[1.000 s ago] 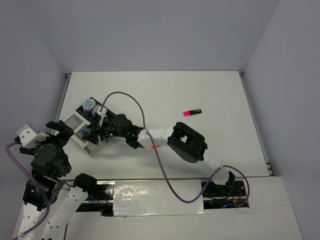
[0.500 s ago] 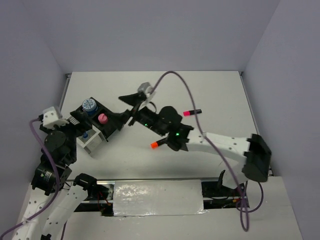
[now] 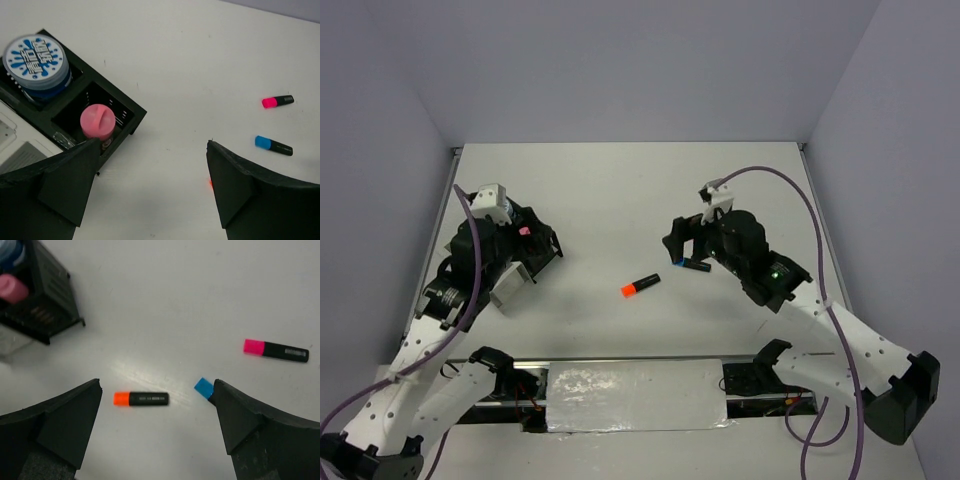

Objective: Sort the stationery into containers
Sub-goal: Pick up the pen from the center of the board.

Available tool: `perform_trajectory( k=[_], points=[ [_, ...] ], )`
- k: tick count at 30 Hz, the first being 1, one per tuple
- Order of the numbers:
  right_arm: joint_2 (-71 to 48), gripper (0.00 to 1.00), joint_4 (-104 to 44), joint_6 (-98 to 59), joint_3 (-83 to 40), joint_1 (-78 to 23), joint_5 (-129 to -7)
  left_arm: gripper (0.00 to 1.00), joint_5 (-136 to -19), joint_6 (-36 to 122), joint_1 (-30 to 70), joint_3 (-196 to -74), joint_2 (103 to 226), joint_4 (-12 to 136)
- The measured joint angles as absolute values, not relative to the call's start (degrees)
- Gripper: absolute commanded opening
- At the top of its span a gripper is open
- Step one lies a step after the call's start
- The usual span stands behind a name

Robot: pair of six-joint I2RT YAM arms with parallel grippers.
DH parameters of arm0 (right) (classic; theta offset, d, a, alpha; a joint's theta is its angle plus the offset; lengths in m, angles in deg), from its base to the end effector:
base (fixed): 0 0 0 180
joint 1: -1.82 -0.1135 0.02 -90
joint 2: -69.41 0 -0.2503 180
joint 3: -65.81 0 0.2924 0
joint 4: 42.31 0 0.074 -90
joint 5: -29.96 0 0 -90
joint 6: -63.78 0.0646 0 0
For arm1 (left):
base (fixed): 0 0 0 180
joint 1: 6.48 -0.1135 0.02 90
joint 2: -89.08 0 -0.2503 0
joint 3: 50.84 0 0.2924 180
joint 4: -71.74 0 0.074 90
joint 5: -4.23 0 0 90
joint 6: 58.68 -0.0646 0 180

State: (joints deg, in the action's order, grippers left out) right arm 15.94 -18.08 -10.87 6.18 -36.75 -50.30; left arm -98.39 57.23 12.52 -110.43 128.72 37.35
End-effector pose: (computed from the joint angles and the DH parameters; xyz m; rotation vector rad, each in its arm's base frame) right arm 0.2356 0.1739 0.3033 -0.2683 1.8914 0.4824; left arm 0.2266 -0.0631 0.3388 -0.2660 1.8115 -0.3537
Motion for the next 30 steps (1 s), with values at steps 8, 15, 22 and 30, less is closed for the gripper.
perform_trajectory(
  k=[8,15,22,30],
  points=[
    [-2.8,1.0,-8.14,-32.85,1.94,-36.92,-67.04,0.99,-98.22,61.53,12.52,-112.36,131.5,33.96],
    [-22.58,1.0,-6.63,-47.26,-1.45,-37.16,-73.49,0.99,-94.44,60.38,12.52,-112.95,129.86,33.31],
    [-29.59,0.98,-7.26,-54.49,-6.8,-40.53,-75.78,0.99,-93.89,58.08,12.52,-112.66,129.37,33.55],
    [-34.38,0.78,-6.15,-56.9,-9.45,-41.93,-76.09,0.99,-93.89,56.68,12.52,-111.37,129.35,33.77]
  ],
)
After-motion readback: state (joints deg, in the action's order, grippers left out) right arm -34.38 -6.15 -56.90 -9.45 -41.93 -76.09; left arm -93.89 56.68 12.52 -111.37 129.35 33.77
